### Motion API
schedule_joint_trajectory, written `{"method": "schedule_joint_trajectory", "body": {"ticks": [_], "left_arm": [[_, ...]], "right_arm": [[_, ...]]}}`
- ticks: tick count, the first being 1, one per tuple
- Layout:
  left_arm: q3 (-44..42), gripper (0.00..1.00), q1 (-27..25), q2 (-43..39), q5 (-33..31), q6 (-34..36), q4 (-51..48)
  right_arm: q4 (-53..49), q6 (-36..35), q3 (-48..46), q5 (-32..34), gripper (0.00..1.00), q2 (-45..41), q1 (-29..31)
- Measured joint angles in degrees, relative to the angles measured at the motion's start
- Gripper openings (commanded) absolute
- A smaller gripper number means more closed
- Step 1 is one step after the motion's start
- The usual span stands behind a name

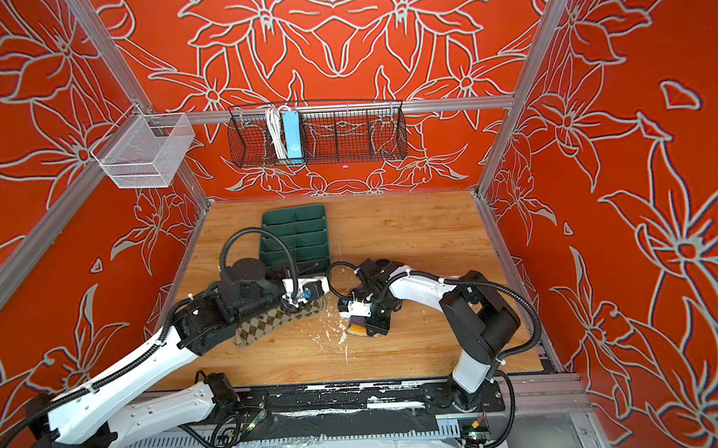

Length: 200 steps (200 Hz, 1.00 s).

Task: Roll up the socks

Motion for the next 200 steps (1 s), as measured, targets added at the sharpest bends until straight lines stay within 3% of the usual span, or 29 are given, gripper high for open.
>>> {"method": "schedule_joint_trajectory", "body": {"ticks": [44, 83, 141, 200], "left_arm": [[-9.2, 0.52, -11.0, 11.5, -6.5, 3.5, 3.0], [-10.6, 0.52, -15.0, 18.8, -9.5, 3.1, 5.1], [-10.2, 0.51, -16.4, 30.4, -10.9, -0.2, 12.8], [-8.5, 0.35, -16.7, 39.4, -15.3, -4.4, 19.2]], "right_arm": [[-5.5, -3.7, 4.2, -3.7, 0.00, 5.7, -1.2], [-10.3, -6.0, 7.9, -7.8, 0.00, 10.8, -3.0], [-20.6, -7.5, 15.8, -14.7, 0.00, 21.0, -6.9], [-21.8, -7.9, 16.0, -15.7, 0.00, 21.4, -7.4]]}}
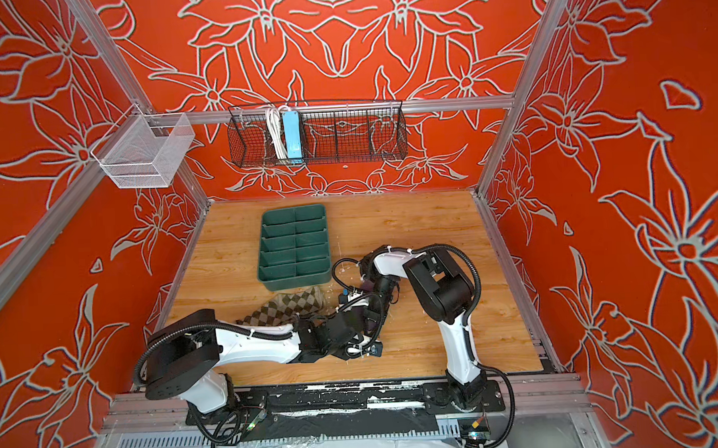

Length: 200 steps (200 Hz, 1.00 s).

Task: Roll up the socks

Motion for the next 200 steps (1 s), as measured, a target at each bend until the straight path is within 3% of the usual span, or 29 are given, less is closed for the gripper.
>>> {"method": "schedule_joint_trajectory", "body": {"ticks": [50, 78, 108, 115, 119, 121, 172, 200], "left_arm": [[2.5, 0.00, -0.1, 3.9, -2.8, -2.7, 0.7], [4.0, 0.00, 0.0, 4.3, -3.1, -4.7, -1.4], [6.1, 0.00, 0.1, 5.0, -3.1, -7.0, -5.0], [6.2, 0.00, 0.1, 5.0, -3.0, -7.5, -5.4], [6.3, 0.00, 0.1, 5.0, -3.0, -7.8, -5.7], [6.4, 0.00, 0.1, 5.0, -3.0, -7.9, -5.9], [7.9, 0.00, 0.2, 4.9, -2.2, -9.5, -10.0], [9.8, 0.00, 0.5, 4.9, 0.2, -9.7, -14.4]], "right_arm": [[0.0, 0.1, 0.0, 0.5, 0.00, -0.2, -1.1], [2.5, 1.2, -1.0, 2.3, 0.00, -2.2, -1.1], [7.8, 3.4, -4.1, 5.3, 0.13, -7.6, -1.6], [9.0, 4.1, -5.1, 5.9, 0.73, -9.2, -1.8], [9.8, 4.0, -5.6, 6.3, 0.94, -9.9, -1.9], [10.2, 4.2, -5.9, 6.5, 0.97, -10.4, -2.0], [19.1, 5.6, -13.7, 11.4, 0.98, -24.9, -6.1], [26.3, 9.5, -19.1, 15.1, 0.98, -36.7, -11.9]]}}
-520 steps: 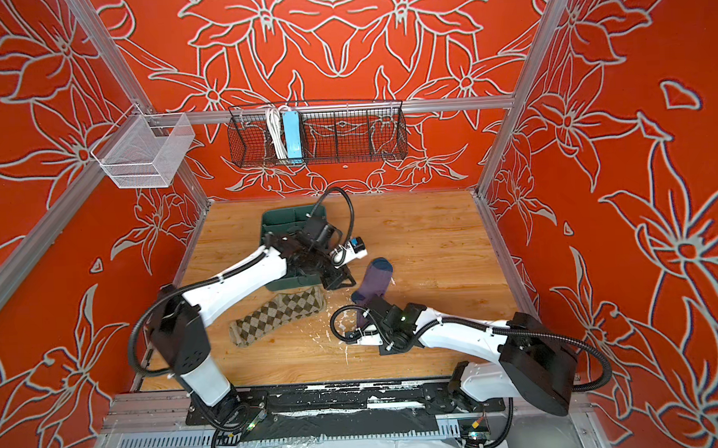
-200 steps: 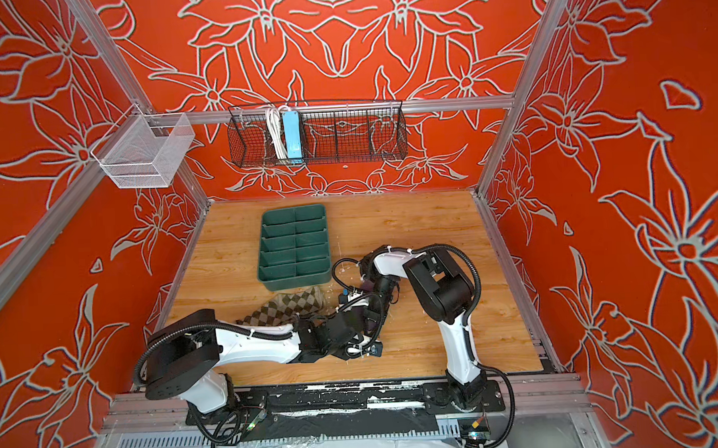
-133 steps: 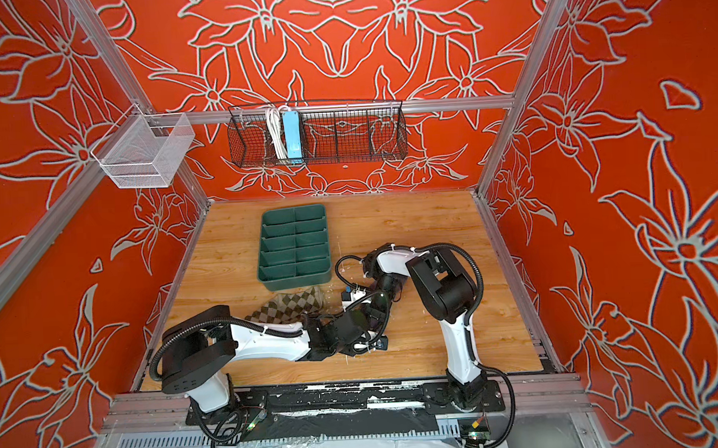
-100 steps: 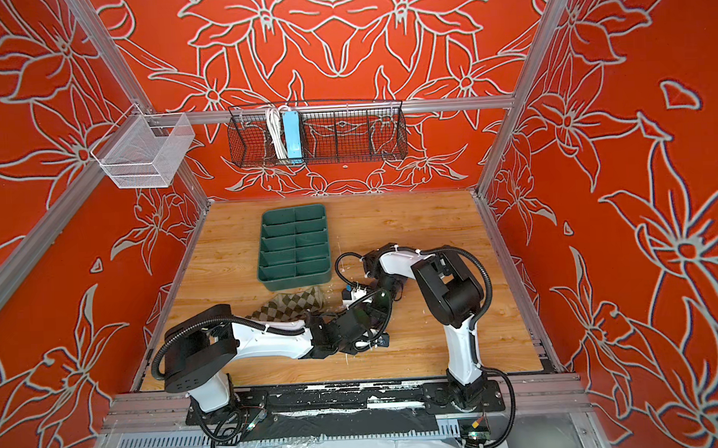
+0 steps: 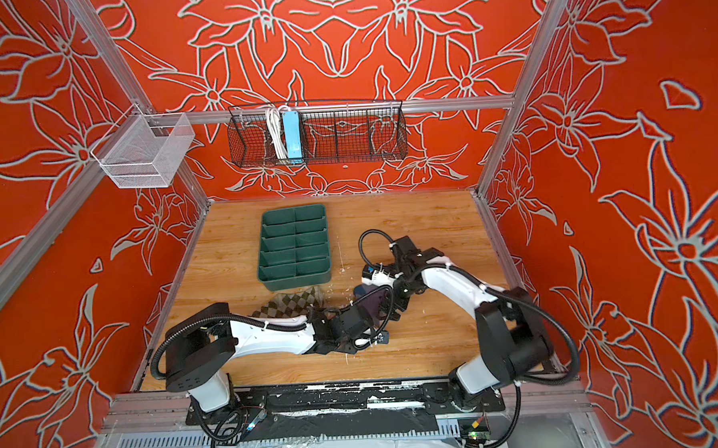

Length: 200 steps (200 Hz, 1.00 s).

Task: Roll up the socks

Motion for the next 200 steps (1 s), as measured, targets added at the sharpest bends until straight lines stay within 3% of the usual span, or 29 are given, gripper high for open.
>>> {"method": "schedule_joint_trajectory", "body": {"ticks": [21, 44, 67, 88, 114, 140, 174, 200], "left_arm": [[2.6, 0.00, 0.5, 0.2, 4.2, 0.1, -5.3], [8.6, 0.00, 2.0, 3.2, 10.8, 0.0, -13.2], [16.9, 0.00, 5.1, 8.2, 18.6, -0.7, -21.3], [23.5, 0.00, 8.8, 12.8, 25.9, -1.9, -27.7], [31.0, 0.00, 12.7, 18.4, 34.3, -2.7, -35.6], [38.5, 0.00, 16.0, 24.5, 41.7, -3.0, -43.6], [46.8, 0.00, 18.8, 31.5, 48.3, -3.8, -52.0], [50.7, 0.00, 19.5, 34.5, 50.4, -4.3, -56.0]], "right_arm": [[8.5, 7.1, -3.8, 5.0, 0.98, -10.4, -6.5], [17.6, 19.6, -6.1, 9.9, 0.98, -20.9, -14.0], [23.5, 29.0, -7.5, 12.4, 0.98, -29.7, -18.0], [25.5, 28.5, -8.8, 6.9, 0.91, -36.5, -18.2], [20.5, 20.5, -9.1, -2.0, 0.86, -42.9, -16.7], [8.9, 7.6, -9.0, -2.7, 0.81, -46.2, -8.1], [-2.3, -4.5, -11.3, 11.2, 0.77, -43.0, 13.5], [-1.1, -8.6, -17.3, 23.5, 0.76, -36.6, 29.3]]}}
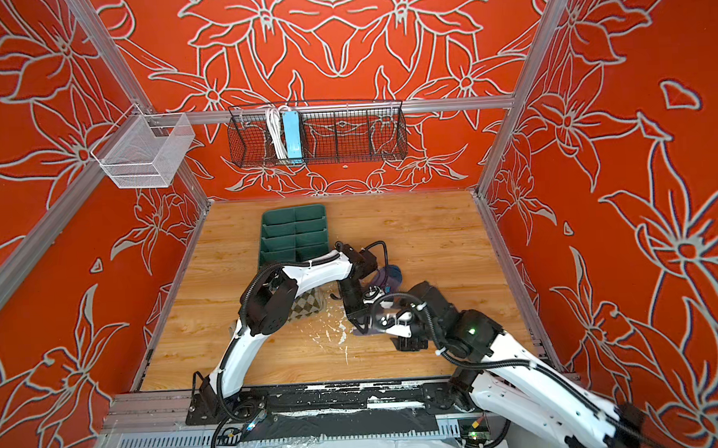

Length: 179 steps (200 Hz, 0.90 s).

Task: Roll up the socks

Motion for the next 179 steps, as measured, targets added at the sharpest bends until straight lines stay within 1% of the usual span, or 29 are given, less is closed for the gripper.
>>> {"method": "schedule_joint_trajectory", "body": {"ticks": [13, 26, 61, 75, 85, 93, 103, 122, 130, 139, 160, 179], "left_arm": [[1.1, 0.00, 0.0, 0.8, 0.5, -0.2, -0.9], [1.5, 0.00, 0.0, 1.2, 0.9, -0.3, -1.4], [1.5, 0.00, 0.0, 1.2, 1.4, -0.5, -1.4], [1.5, 0.00, 0.0, 1.2, 1.5, -0.7, -1.4], [1.5, 0.00, 0.1, 1.2, 1.6, -0.8, -1.4], [1.4, 0.00, 0.2, 1.2, 1.7, -1.0, -1.4], [1.4, 0.00, 0.2, 1.2, 1.7, -1.0, -1.4], [1.3, 0.00, 0.2, 1.2, 1.7, -1.2, -1.2], [0.9, 0.03, 0.2, 1.1, 1.7, -1.4, -0.9], [-0.2, 0.06, 0.3, 0.4, 1.7, -1.9, 0.2], [-5.2, 0.18, 0.7, -3.3, 1.0, -3.7, 4.9], [-11.6, 0.26, 0.9, -8.9, -0.7, -6.1, 11.2]], "right_arm": [[3.9, -1.2, -3.2, 4.5, 0.76, 4.5, 5.0], [7.8, -1.5, -5.1, 7.5, 0.73, 8.6, 6.9], [18.9, -1.1, -5.4, 12.9, 0.66, 20.3, 7.4], [22.4, -0.8, -5.4, 14.1, 0.62, 24.3, 7.4], [23.9, -0.8, -5.5, 14.6, 0.55, 26.3, 7.4], [25.0, -0.6, -5.5, 14.9, 0.48, 27.6, 7.4], [26.1, 0.1, -5.5, 15.2, 0.38, 28.8, 7.4], [26.8, 1.1, -5.5, 15.5, 0.12, 29.7, 7.4], [26.6, 1.2, -5.5, 15.5, 0.05, 29.7, 7.4], [26.3, 1.4, -5.4, 15.4, 0.00, 29.5, 7.4], [24.8, 2.9, -4.8, 13.8, 0.00, 29.3, 7.4], [21.2, 4.7, -3.1, 10.3, 0.00, 29.2, 6.4]]}}
